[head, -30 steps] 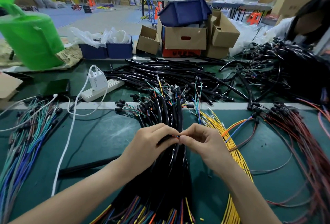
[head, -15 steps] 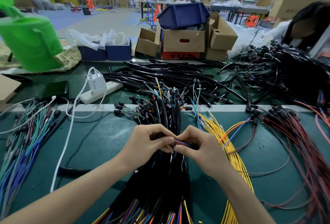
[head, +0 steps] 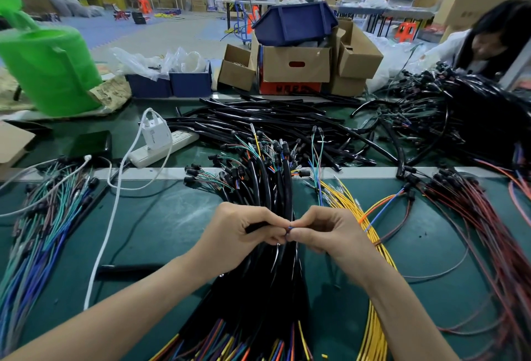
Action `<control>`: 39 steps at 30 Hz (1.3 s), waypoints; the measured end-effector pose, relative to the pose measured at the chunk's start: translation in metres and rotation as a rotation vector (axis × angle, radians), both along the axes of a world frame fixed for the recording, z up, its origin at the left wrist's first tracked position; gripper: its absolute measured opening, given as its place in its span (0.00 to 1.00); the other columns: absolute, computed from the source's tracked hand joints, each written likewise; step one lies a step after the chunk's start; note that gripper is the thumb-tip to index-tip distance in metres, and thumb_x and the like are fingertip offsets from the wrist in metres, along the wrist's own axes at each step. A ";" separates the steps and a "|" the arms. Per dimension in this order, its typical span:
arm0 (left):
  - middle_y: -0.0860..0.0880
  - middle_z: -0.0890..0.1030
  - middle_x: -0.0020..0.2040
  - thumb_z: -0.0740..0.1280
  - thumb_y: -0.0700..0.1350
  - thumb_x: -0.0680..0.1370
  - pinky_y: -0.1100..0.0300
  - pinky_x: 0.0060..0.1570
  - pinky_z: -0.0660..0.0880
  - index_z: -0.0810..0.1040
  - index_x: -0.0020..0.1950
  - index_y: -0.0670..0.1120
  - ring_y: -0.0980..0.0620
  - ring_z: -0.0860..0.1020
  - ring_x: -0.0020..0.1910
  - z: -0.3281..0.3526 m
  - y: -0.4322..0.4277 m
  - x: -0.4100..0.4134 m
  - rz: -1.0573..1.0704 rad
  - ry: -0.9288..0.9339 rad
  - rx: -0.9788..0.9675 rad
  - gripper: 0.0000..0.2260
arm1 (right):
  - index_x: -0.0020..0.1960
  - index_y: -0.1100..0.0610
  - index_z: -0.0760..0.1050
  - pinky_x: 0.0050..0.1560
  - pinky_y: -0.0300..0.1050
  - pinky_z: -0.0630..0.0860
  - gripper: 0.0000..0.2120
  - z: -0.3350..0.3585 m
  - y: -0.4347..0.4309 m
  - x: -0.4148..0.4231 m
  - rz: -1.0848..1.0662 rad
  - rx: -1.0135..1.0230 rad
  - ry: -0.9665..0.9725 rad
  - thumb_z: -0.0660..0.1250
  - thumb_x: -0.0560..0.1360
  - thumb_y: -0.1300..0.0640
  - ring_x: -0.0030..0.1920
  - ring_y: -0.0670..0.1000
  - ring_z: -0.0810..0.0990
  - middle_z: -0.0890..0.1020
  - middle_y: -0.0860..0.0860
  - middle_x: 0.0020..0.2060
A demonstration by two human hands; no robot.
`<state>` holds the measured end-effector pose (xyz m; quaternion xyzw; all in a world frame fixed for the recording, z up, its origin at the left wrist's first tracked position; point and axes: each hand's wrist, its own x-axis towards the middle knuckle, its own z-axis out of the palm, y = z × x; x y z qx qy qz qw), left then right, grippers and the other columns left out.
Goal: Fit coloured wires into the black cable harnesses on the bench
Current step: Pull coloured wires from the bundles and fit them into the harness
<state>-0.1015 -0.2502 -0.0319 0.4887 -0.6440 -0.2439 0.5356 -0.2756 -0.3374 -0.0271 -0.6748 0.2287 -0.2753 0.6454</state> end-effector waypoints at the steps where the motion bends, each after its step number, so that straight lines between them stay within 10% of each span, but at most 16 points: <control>1: 0.51 0.85 0.38 0.70 0.37 0.73 0.65 0.38 0.80 0.84 0.48 0.44 0.54 0.84 0.35 0.000 0.000 0.000 0.005 -0.012 0.011 0.06 | 0.37 0.57 0.82 0.27 0.32 0.65 0.04 0.000 0.000 -0.001 0.008 0.012 -0.003 0.75 0.65 0.58 0.26 0.44 0.69 0.78 0.53 0.27; 9: 0.59 0.84 0.48 0.64 0.54 0.74 0.75 0.35 0.67 0.69 0.71 0.49 0.69 0.72 0.32 0.003 0.007 0.012 -0.002 -0.043 0.410 0.26 | 0.38 0.55 0.83 0.28 0.32 0.65 0.01 0.003 0.001 0.000 -0.035 0.017 -0.033 0.73 0.66 0.59 0.27 0.44 0.69 0.83 0.59 0.34; 16: 0.51 0.85 0.49 0.63 0.38 0.79 0.68 0.31 0.72 0.79 0.55 0.49 0.57 0.78 0.32 0.007 0.015 0.011 -0.123 -0.002 0.439 0.10 | 0.36 0.53 0.81 0.30 0.33 0.67 0.03 0.004 0.003 0.001 -0.011 -0.024 0.000 0.73 0.67 0.59 0.29 0.44 0.71 0.84 0.61 0.38; 39: 0.48 0.80 0.29 0.71 0.46 0.74 0.56 0.36 0.74 0.82 0.46 0.55 0.59 0.75 0.26 0.002 0.010 0.001 0.040 -0.268 0.407 0.04 | 0.41 0.48 0.84 0.35 0.33 0.69 0.09 0.003 0.010 0.004 -0.044 -0.239 0.152 0.72 0.70 0.62 0.31 0.44 0.76 0.83 0.52 0.31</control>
